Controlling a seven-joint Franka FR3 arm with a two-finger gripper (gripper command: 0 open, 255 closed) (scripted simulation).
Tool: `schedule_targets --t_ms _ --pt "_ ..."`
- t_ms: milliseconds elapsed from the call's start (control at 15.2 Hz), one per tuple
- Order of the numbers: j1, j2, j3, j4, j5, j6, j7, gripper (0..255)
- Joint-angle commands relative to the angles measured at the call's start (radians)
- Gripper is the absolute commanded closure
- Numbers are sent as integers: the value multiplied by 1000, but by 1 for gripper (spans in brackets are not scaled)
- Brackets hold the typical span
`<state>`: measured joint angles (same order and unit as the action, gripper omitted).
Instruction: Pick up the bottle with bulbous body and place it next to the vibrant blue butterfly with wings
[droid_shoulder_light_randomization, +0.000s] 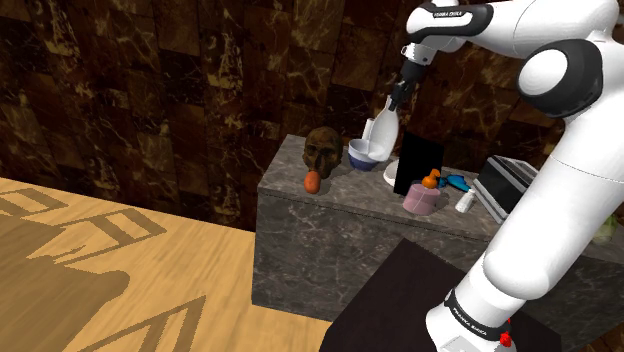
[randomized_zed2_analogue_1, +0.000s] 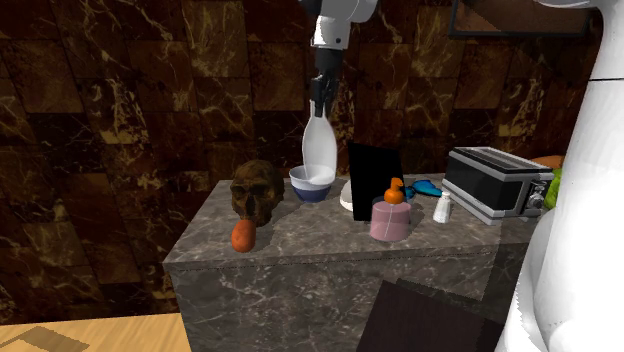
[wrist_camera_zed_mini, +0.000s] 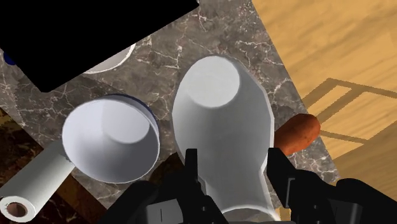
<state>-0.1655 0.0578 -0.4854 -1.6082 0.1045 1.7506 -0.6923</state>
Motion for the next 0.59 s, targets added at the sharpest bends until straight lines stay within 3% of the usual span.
schedule_targets --t_ms 0,528 --pt "-3 10 -2 40 5 -31 -1 255" --pt "-15 46 -8 191 22 -152 -4 255"
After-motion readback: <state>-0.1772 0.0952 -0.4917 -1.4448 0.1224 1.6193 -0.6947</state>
